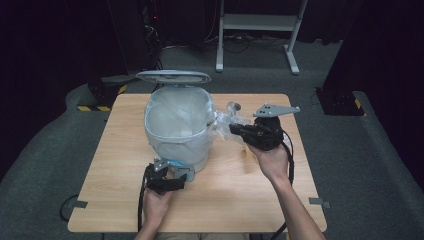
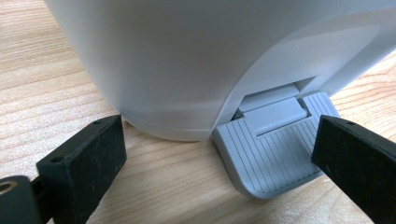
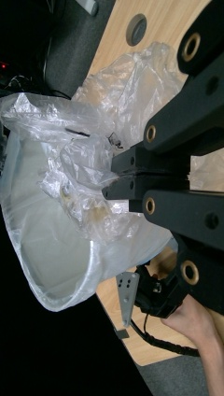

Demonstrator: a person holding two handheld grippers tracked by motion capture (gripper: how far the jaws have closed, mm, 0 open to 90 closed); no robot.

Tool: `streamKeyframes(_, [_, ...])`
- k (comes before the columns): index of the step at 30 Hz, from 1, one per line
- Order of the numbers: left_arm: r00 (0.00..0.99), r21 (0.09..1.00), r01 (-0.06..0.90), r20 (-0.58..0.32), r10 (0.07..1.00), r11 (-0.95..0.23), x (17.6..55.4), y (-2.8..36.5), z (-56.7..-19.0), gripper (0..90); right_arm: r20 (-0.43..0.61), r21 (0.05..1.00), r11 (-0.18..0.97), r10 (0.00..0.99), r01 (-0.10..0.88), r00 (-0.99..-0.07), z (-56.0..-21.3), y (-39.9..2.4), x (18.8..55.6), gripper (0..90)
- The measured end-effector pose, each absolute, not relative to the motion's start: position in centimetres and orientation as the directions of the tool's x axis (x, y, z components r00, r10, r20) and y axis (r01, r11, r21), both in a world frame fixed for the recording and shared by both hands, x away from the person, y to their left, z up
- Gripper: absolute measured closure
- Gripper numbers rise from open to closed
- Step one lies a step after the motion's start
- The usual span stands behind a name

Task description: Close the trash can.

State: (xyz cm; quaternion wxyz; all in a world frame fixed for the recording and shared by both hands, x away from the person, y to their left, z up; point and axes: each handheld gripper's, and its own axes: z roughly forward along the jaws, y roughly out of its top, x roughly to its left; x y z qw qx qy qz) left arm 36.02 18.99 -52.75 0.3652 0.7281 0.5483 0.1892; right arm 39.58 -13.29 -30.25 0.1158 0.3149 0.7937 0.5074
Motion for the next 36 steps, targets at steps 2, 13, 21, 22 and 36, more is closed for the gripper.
streamKeyframes(2, [0.327,0.74,0.66,-0.126,0.937,-0.131,36.0,19.0,-52.7,3.2,0.132,0.881,0.287,0.613,0.375,-0.779,-30.1,-12.9,39.7,89.1])
streamKeyframes(13, [0.327,0.74,0.66,-0.128,0.936,-0.129,36.0,19.0,-52.8,3.2,0.1,0.896,0.29,0.608,0.337,-0.788,-28.4,-12.0,39.7,89.1])
streamKeyframes(21, [0.324,0.741,0.659,-0.129,0.937,-0.125,36.0,19.0,-52.8,3.2,0.113,0.892,0.291,0.597,0.345,-0.795,-28.1,-10.9,40.7,89.1])
streamKeyframes(22, [0.323,0.742,0.659,-0.13,0.937,-0.124,36.0,19.0,-52.8,3.2,0.11,0.893,0.292,0.596,0.342,-0.796,-28.0,-10.7,40.8,89.1])
streamKeyframes(36, [0.321,0.745,0.658,-0.139,0.937,-0.115,36.0,19.0,-52.8,3.2,0.101,0.891,0.311,0.576,0.332,-0.811,-27.7,-7.3,42.7,89.0])
